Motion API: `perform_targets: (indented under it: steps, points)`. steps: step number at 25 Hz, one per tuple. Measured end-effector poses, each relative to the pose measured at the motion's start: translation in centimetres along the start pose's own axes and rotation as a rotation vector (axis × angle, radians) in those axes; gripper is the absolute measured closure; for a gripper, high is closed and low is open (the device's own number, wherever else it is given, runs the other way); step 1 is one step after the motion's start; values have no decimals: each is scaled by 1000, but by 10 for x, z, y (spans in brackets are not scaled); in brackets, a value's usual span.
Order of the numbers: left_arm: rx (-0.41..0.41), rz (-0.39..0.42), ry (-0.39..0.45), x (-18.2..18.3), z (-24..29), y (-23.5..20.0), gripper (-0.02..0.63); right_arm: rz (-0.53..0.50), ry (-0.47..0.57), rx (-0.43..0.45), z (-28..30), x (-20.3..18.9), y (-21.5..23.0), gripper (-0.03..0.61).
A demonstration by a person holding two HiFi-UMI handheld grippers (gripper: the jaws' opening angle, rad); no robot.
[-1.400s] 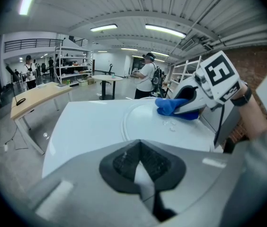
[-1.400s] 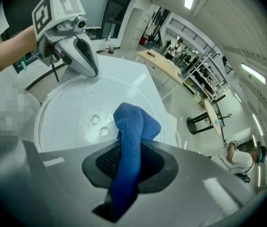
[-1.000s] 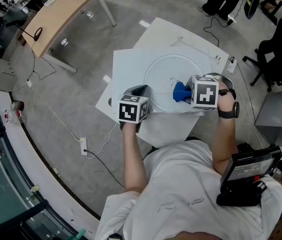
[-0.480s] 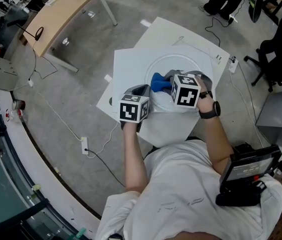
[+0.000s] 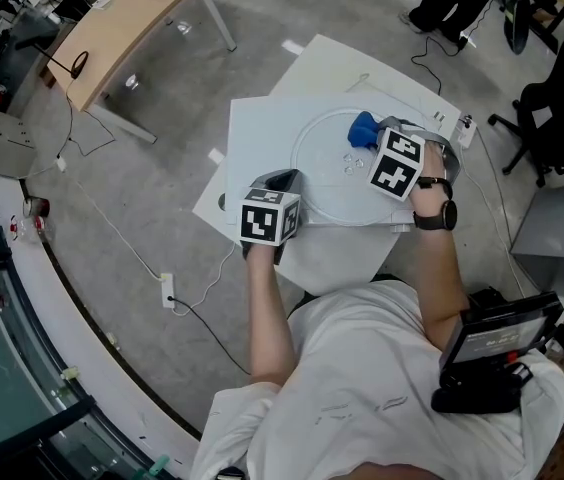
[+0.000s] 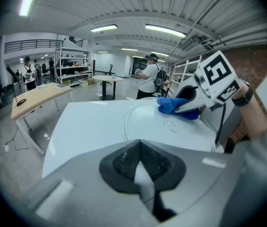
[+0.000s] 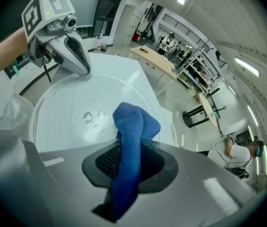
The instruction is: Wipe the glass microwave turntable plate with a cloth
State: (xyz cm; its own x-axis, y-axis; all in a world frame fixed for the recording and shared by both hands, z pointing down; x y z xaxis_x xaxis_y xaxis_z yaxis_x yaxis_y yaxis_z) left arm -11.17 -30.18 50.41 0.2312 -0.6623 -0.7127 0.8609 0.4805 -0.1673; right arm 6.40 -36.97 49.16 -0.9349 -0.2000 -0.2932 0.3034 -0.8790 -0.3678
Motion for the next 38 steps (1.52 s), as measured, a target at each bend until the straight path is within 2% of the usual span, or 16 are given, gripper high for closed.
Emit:
perform_targets:
  steps: [5,8,10,14,16,20,22,24,28,31,34,38]
  points:
    - [-1,0,-2,0,1,-1,612,15,-91,123,-14,-25,-6,505]
    - [6,1,0,1,2,-1,612,-43,-108,200,-22,-26,-19,503]
    - [6,2,0,2,1,-2,612,-93,-73,287,-27,-21,-31,503]
    - [2,-2,-2,2,0,-3,612,-193,67,510,-35,-4,-67,505]
    - [2,-3,-3,2,-1,-4,612,-232,120,554,-35,8,-80,505]
    - [4,-4,-1,1,-1,-3,612,-246,211,534,-24,32,-83,506]
    - [5,-4,-1,1,-1,-2,612,-164,259,483,-15,41,-72,508]
    - [3,-4,-3,0,-1,-2,612,-69,286,391,-6,45,-56,508]
    - [-7,-6,-4,0,-2,1,612,43,246,189,5,37,-25,508]
    - [-5,-5,-2,0,-2,1,612,59,168,106,5,21,-8,508]
    - [-6,-5,-4,0,-3,0,612,60,103,120,-1,3,-3,508]
    - [-7,-4,-5,0,-3,-2,612,-8,19,226,-15,-15,-14,508]
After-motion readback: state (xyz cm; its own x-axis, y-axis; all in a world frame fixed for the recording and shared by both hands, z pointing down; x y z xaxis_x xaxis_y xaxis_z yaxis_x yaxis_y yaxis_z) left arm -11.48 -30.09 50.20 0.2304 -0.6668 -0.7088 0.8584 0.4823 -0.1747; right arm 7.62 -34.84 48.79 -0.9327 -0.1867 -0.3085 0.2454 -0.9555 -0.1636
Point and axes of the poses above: the fingertips, and each gripper's own axes: z forward along the fingers, y to its right, x out of its top, the point moved 6 cm from there along -z, backward along the fingers, and after that the axes turned 2 degrees about z, right-handed, at the moved point
